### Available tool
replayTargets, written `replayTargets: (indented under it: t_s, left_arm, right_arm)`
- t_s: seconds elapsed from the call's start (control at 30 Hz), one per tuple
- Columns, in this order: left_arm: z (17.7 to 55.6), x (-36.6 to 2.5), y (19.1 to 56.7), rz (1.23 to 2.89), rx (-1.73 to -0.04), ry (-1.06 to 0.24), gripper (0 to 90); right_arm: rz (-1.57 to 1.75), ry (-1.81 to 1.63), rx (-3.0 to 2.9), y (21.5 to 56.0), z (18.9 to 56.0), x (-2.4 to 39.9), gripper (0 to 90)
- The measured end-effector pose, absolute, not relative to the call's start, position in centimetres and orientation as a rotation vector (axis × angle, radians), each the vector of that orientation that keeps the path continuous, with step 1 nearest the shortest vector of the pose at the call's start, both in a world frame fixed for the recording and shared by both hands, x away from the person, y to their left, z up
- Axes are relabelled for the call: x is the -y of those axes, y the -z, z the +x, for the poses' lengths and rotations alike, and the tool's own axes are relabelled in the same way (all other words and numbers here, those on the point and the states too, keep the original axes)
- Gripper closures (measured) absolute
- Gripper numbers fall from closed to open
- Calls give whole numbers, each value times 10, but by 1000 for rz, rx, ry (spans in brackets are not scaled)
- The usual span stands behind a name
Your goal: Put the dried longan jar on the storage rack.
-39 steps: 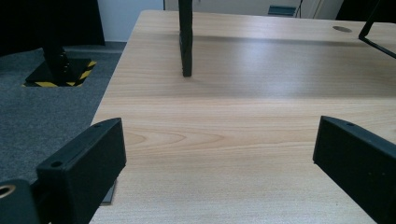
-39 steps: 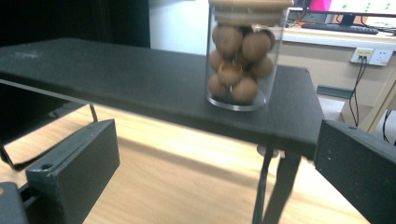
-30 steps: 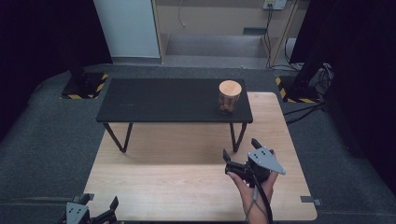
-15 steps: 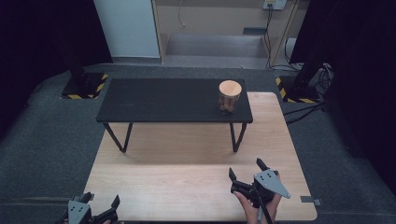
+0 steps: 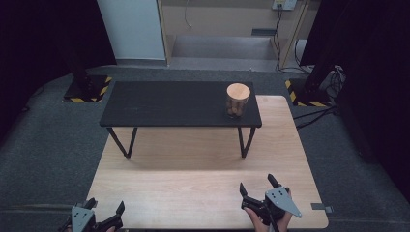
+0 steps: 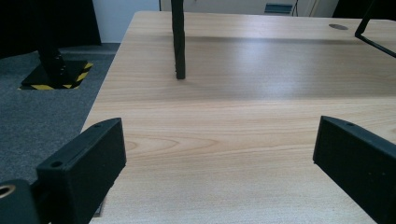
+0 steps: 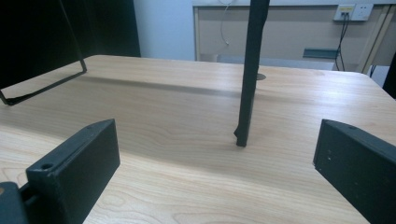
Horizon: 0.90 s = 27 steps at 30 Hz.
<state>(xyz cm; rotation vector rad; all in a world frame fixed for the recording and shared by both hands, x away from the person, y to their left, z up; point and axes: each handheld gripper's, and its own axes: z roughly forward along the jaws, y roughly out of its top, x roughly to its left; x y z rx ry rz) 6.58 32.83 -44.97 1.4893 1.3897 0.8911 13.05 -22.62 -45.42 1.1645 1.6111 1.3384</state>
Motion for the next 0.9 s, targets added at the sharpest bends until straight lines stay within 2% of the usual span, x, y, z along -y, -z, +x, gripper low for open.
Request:
replayTargets:
  t_s: [0.9]
  left_arm:
    - [73, -323, 451, 1497, -1385, -884, 12]
  right_arm:
    - [1191, -1346, -1564, 480, 116, 232, 9]
